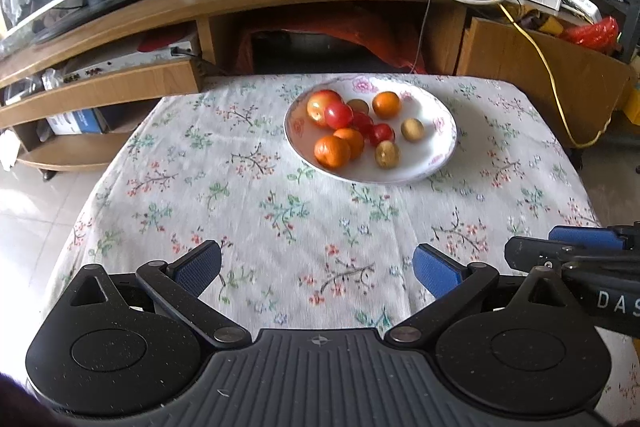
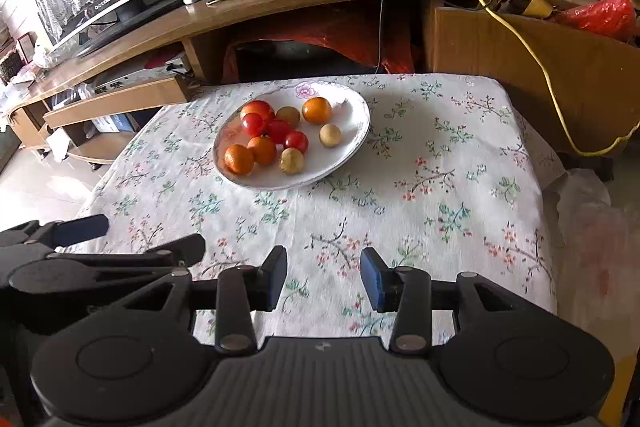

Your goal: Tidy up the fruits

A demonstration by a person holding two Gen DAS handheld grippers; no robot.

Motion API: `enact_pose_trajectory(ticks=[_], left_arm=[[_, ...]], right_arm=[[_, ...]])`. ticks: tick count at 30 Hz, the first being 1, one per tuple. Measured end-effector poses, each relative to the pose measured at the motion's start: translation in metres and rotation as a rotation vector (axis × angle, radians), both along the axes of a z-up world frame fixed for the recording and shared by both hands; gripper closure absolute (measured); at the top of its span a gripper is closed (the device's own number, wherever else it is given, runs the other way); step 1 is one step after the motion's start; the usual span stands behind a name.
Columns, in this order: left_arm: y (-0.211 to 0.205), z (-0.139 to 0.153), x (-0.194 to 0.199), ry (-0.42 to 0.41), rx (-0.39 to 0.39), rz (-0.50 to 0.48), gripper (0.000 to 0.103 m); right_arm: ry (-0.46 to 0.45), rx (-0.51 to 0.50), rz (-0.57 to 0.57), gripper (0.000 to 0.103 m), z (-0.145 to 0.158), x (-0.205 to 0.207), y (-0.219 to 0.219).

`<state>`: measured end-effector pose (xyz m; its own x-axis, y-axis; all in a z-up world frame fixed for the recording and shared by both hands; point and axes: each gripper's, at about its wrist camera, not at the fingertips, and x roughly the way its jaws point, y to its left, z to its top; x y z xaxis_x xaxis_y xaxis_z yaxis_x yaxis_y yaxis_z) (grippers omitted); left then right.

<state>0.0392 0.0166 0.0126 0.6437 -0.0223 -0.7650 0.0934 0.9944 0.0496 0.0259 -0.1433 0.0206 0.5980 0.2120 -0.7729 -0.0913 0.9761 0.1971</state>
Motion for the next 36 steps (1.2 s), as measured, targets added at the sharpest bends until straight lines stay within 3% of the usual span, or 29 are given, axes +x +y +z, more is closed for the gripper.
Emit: enact_pose_trajectory(ticks=[11,19,36], left_arm=[[-0.001,0.006,-0.028,-0.025,0.024,-0.009,0.0],[0.002,0.003,-0.038,0.002,-0.008,-0.016,0.0],[0.007,0.0,-0.055,0.006,0.022,0.01,0.0]], right_arm=[[0.003,0.007,0.005,0.062,0.001,-0.028,0.002],[-0.003,0.004,0.011,0.062,0.003,-0.045,0.003],[0.022,-0.032,0.043,0.062,-0.004,-0.063,0.017]])
